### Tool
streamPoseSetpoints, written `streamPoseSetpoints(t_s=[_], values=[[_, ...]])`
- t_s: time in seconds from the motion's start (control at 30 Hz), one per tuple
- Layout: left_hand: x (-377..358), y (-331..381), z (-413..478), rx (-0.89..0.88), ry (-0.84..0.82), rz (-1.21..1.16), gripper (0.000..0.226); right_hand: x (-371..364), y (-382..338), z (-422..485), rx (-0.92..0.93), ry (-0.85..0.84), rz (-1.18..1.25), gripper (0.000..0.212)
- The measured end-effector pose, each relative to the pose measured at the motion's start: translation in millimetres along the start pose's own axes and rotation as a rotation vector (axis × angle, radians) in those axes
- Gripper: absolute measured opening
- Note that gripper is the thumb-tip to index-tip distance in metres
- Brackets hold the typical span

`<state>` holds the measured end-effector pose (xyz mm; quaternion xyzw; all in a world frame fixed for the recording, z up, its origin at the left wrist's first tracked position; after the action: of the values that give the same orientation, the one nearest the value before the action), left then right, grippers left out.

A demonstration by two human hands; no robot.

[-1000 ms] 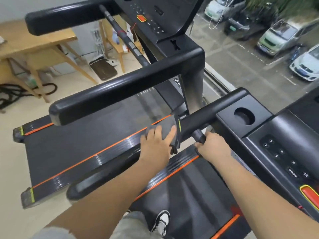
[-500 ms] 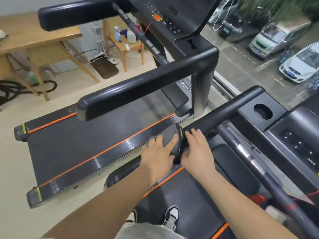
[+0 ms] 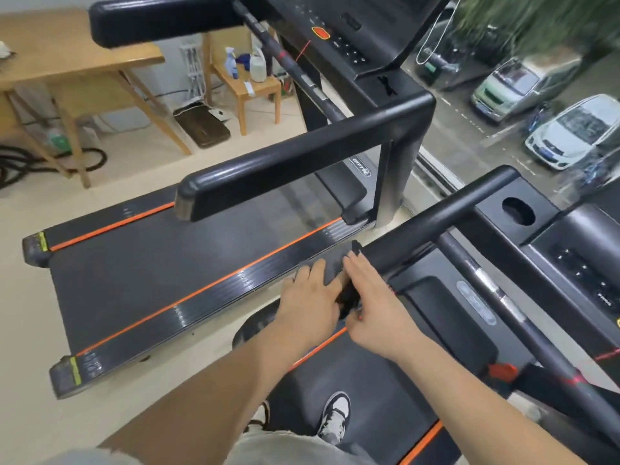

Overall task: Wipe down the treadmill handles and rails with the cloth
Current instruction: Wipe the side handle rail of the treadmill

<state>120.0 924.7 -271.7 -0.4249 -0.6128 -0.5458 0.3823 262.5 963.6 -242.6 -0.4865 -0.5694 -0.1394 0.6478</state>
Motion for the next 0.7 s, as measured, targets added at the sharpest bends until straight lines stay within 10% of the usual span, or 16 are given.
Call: streamPoseSetpoints(t_s=[0.23,0.4,0.7], values=[[-1,-56,-68,0.155,0.229,-0.82,0.046,-3,-9,19,0.102,-0.242,-0.255,0.071],[-12,-110,-110,0.475,0.361,-0.838,0.039,-39,-31,56,0.067,-0.159,-0.611,0.082],[-31,-143,-149,0.573,0.259,-0.803,0.045,-105,-119,8,0.289,0.002,-0.434,0.042]])
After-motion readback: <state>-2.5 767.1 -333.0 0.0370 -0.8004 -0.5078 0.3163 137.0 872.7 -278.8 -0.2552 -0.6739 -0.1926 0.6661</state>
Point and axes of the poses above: each hand's wrist, its own z-axis towards the middle knuckle, its own x-axis out of the back of the hand, y = z × x, the point moved 2 cm from there along z, towards the middle knuckle, and after that the axes turned 7 degrees about -z, right-handed, at the moved point
